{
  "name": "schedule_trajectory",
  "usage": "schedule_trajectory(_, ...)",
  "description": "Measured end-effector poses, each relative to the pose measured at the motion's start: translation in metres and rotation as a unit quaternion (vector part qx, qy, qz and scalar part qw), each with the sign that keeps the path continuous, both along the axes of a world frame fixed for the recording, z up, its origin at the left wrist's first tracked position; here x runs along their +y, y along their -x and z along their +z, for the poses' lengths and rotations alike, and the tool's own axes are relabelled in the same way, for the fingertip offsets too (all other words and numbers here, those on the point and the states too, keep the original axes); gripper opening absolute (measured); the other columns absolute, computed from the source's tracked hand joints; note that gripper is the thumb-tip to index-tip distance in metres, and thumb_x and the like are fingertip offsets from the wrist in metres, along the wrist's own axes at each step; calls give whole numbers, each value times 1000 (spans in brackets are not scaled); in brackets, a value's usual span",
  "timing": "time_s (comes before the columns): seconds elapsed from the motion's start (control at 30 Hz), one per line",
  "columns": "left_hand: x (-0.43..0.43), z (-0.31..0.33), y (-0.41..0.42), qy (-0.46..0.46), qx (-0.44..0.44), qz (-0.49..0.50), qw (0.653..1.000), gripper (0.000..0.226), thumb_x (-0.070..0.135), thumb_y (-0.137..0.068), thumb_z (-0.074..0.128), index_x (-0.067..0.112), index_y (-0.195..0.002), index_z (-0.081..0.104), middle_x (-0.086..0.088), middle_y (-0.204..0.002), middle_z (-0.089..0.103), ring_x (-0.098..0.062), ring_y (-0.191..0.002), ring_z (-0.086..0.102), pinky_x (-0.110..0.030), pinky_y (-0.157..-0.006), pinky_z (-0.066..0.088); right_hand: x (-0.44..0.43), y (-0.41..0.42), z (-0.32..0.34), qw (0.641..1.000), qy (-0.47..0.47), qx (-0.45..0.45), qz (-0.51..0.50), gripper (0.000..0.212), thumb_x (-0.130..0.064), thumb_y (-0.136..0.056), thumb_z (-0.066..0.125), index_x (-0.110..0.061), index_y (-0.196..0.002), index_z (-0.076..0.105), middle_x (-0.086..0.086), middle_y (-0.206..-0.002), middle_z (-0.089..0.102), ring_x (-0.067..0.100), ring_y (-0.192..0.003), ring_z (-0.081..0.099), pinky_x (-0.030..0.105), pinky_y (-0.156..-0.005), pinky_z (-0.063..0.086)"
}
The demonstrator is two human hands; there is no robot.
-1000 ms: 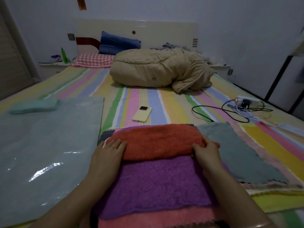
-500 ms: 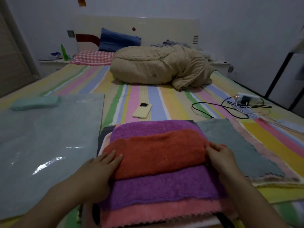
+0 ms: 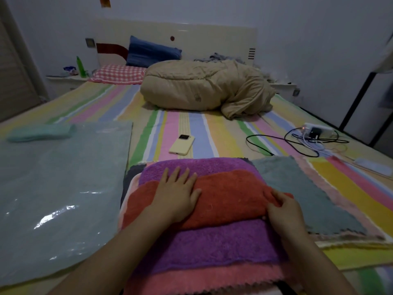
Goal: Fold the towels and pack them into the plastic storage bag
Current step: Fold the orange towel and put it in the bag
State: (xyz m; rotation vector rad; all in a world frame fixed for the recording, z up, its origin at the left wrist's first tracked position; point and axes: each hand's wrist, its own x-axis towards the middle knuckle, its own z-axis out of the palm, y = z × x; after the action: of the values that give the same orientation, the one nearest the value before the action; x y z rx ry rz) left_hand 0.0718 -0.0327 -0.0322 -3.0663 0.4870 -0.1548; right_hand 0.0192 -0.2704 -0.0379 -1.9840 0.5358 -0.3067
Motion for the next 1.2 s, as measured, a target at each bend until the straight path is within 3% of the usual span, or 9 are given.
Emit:
schedule_trajectory(0.1, 14, -1, 8, 116, -40, 20, 992, 77, 53, -83, 1, 25, -148, 31, -6, -158, 22, -21, -146, 14, -42, -119, 6, 17, 6, 17, 991, 131, -7, 2, 55, -7, -84, 58, -13, -138, 50, 17, -128, 59, 33, -114, 56, 39, -98, 41)
schedule_trajectory(0.2, 39, 9, 19, 347, -137, 40, 927, 45, 29, -88, 33, 17, -119, 64, -8, -127, 62, -21, -118, 55, -31, -102, 38, 55, 9, 41, 978, 188, -53, 66, 61, -10, -88, 54, -15, -146, 37, 18, -134, 50, 32, -118, 50, 33, -96, 38)
schedule_trajectory(0.27, 54, 24, 25, 528, -61, 110, 840, 30, 11, -94, 39, 15, -99, 68, -12, -103, 70, -21, -83, 65, -27, -70, 50, 90, 11, 51, 961, 211, -106, 146, 60, -11, -88, 50, -15, -147, 35, 17, -134, 49, 31, -119, 49, 34, -100, 38)
schedule_trajectory(0.37, 75, 42, 32, 713, 222, 214, 630, 28, 11, -100, 35, 8, -93, 63, -16, -90, 70, -22, -65, 65, -20, -45, 50, 147, 17, 49, 913, 279, -158, 251, 66, -16, -76, 47, -10, -142, 43, 18, -135, 50, 34, -122, 48, 45, -108, 37)
schedule_trajectory(0.5, 103, 36, 35, 747, 307, 247, 535, 34, 28, -101, 32, 11, -87, 58, -5, -63, 68, -13, -48, 63, -19, -45, 51, 197, 30, 33, 826, 350, -91, 432, 69, -19, -83, 48, -18, -149, 28, 10, -153, 31, 28, -142, 25, 50, -117, 12)
schedule_trajectory(0.6, 109, 31, 37, 742, 274, 246, 561, 20, 26, -99, 42, 14, -95, 57, 1, -53, 61, -9, -41, 54, -18, -43, 39, 195, 31, 29, 798, 316, -52, 511, 67, -16, -85, 49, -38, -146, 29, -3, -160, 12, 18, -147, 3, 41, -120, -3)
schedule_trajectory(0.73, 101, 25, 41, 700, 184, 196, 661, 43, 2, -87, 64, 21, -121, 47, -10, -69, 61, -7, -45, 55, -17, -41, 42, 176, 31, 50, 824, 163, -123, 529, 56, -3, -71, 46, -26, -118, 66, -8, -139, 48, 5, -134, 34, 8, -109, 15)
schedule_trajectory(0.9, 99, 23, 42, 627, 121, 89, 765, 42, -8, -84, 62, 28, -104, 68, -9, -105, 70, -18, -78, 61, -30, -70, 51, 137, 12, 50, 891, 158, -185, 384, 49, -8, -63, 41, -30, -95, 71, -12, -117, 63, 5, -115, 53, 26, -104, 37)
schedule_trajectory(1.2, 120, 9, 53, 668, 155, 173, 707, 28, -5, -89, 58, 9, -111, 68, -7, -107, 69, -1, -68, 63, -10, -58, 49, 107, -5, 13, 965, 140, -3, 222, 22, -36, -86, 63, -31, -108, 60, -2, -103, 66, 14, -92, 62, 36, -87, 50)
